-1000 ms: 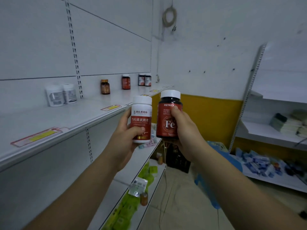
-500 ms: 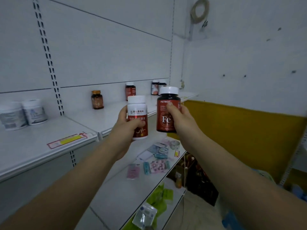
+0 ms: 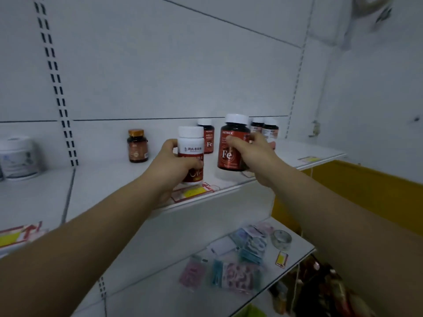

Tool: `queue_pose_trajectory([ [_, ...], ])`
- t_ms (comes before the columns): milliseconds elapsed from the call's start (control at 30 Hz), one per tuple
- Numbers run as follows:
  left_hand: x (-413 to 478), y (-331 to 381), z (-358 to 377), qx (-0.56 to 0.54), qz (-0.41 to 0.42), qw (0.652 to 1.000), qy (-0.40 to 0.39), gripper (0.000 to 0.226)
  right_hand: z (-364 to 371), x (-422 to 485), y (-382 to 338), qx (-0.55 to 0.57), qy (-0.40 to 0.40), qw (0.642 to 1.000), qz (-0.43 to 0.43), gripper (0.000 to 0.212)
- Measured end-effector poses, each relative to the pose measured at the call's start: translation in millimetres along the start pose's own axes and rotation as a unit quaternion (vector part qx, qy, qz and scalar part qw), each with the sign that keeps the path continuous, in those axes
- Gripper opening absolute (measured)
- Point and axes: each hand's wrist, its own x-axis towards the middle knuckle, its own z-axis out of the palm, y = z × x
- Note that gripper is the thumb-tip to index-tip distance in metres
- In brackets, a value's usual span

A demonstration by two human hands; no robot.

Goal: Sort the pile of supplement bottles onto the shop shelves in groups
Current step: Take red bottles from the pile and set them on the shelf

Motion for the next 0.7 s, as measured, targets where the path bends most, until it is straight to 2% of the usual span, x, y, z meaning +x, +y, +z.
queue_pose_trajectory([
  [200, 39, -2, 36, 0.091, -0.040, 0.994, 0.040, 0.054, -11, 83, 25, -0.062, -0.093, 0.994, -0.011, 0.058],
  [400, 66, -12, 82, 0.126, -0.054, 0.984, 0.113, 0.062, -24, 141, 50, -0.087, -0.176, 0.980, -0.021, 0.060],
  [567, 79, -18, 97, 0.218, -0.041, 0.965, 0.138, 0.059, -34, 166, 62, -0.135, -0.196, 0.966, -0.101, 0.065],
  [700, 83, -24, 99, 0.260, -0.040, 0.954, 0.146, 0.066, -29, 185, 67, -0.159, -0.198, 0.960, -0.119, 0.064],
])
